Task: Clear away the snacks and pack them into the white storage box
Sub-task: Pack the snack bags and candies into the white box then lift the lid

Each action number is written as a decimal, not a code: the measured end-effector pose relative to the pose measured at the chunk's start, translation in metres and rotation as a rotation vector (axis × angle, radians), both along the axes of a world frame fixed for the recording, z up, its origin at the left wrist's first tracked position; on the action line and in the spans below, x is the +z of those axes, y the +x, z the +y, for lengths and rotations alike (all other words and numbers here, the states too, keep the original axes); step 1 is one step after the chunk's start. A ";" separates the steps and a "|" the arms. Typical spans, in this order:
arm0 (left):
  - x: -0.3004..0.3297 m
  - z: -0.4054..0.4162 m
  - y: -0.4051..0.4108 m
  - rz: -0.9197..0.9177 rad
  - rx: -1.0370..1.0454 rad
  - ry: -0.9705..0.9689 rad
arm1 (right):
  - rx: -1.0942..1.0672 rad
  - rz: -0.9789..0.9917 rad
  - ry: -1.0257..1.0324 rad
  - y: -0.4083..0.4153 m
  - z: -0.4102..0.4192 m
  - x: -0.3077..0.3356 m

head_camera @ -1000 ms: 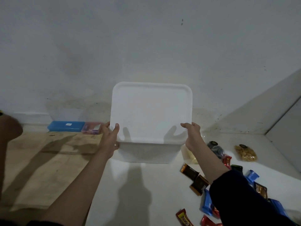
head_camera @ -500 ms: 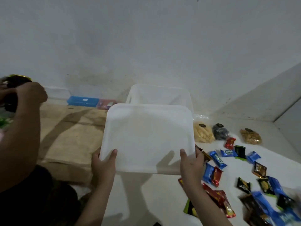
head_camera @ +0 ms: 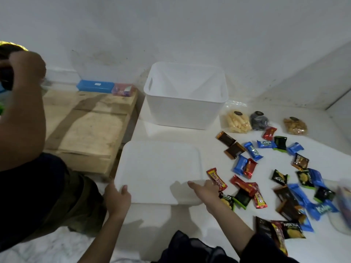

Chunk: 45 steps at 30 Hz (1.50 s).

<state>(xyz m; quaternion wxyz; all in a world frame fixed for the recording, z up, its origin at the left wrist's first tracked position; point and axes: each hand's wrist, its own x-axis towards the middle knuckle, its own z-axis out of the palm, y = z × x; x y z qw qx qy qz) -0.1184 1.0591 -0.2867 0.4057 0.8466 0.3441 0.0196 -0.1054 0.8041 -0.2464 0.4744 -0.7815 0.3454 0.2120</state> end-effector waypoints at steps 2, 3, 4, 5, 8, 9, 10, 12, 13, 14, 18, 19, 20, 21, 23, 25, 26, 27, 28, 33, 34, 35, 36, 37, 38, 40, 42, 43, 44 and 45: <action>-0.004 -0.004 0.006 0.068 -0.100 0.031 | -0.008 -0.018 0.044 0.002 -0.004 -0.003; -0.005 -0.008 0.009 0.098 -0.122 0.060 | -0.012 -0.033 0.052 0.004 -0.005 -0.003; -0.006 -0.013 0.014 0.120 -0.136 0.108 | -0.025 -0.051 0.062 0.007 -0.006 -0.004; -0.004 -0.019 0.019 0.139 -0.145 0.153 | -0.045 -0.079 0.061 0.010 -0.008 -0.005; 0.008 -0.049 0.036 0.151 -0.220 0.174 | -0.081 -0.135 0.066 0.018 -0.020 0.000; 0.010 -0.061 0.042 0.133 -0.261 0.158 | -0.096 -0.142 0.068 0.020 -0.027 0.001; 0.011 -0.074 0.048 0.111 -0.306 0.137 | -0.117 -0.156 0.076 0.022 -0.034 0.003; 0.015 -0.102 0.060 0.083 -0.385 0.088 | -0.129 -0.187 0.086 0.025 -0.054 0.008; 0.017 -0.118 0.065 0.067 -0.419 0.070 | -0.146 -0.188 0.086 0.026 -0.064 0.010; 0.021 -0.133 0.071 0.048 -0.451 0.053 | -0.189 -0.182 0.093 0.026 -0.074 0.014; 0.038 -0.201 0.094 -0.003 -0.556 -0.058 | -0.290 -0.243 0.056 0.033 -0.135 0.019; 0.042 -0.218 0.102 -0.014 -0.578 -0.078 | -0.318 -0.255 0.050 0.037 -0.154 0.021; 0.046 -0.235 0.111 -0.027 -0.600 -0.088 | -0.348 -0.267 0.037 0.042 -0.173 0.023; 0.050 -0.257 0.122 -0.040 -0.617 -0.092 | -0.366 -0.272 0.027 0.048 -0.199 0.025; 0.057 -0.283 0.142 -0.053 -0.641 -0.089 | -0.372 -0.285 0.002 0.061 -0.234 0.027; 0.061 -0.317 0.163 -0.050 -0.668 -0.075 | -0.379 -0.314 -0.029 0.077 -0.278 0.029; 0.062 -0.334 0.174 -0.048 -0.678 -0.056 | -0.371 -0.325 -0.054 0.087 -0.300 0.029; 0.062 -0.350 0.186 -0.048 -0.687 -0.027 | -0.360 -0.333 -0.084 0.098 -0.321 0.029; 0.059 -0.365 0.198 -0.043 -0.701 0.012 | -0.363 -0.343 -0.114 0.110 -0.343 0.028; 0.037 -0.419 0.249 0.095 -0.600 0.106 | -0.328 -0.310 -0.276 0.175 -0.433 0.016; 0.034 -0.424 0.257 0.122 -0.536 0.100 | -0.314 -0.289 -0.295 0.187 -0.447 0.012; 0.029 -0.427 0.266 0.142 -0.477 0.088 | -0.295 -0.264 -0.317 0.199 -0.458 0.007; 0.025 -0.429 0.274 0.151 -0.436 0.076 | -0.278 -0.236 -0.334 0.209 -0.467 0.003; 0.022 -0.431 0.281 0.158 -0.406 0.067 | -0.264 -0.208 -0.337 0.220 -0.476 -0.004; 0.018 -0.432 0.288 0.174 -0.386 0.057 | -0.263 -0.182 -0.317 0.229 -0.483 -0.010; 0.010 -0.432 0.301 0.225 -0.352 0.039 | -0.296 -0.126 -0.228 0.245 -0.494 -0.020; 0.002 -0.429 0.316 0.264 -0.329 -0.020 | -0.320 -0.090 -0.128 0.257 -0.501 -0.027; -0.005 -0.427 0.322 0.272 -0.325 -0.056 | -0.326 -0.084 -0.063 0.262 -0.503 -0.028; -0.009 -0.425 0.326 0.271 -0.314 -0.082 | -0.321 -0.088 0.001 0.267 -0.504 -0.027; -0.014 -0.422 0.330 0.275 -0.305 -0.106 | -0.299 -0.100 0.061 0.270 -0.504 -0.025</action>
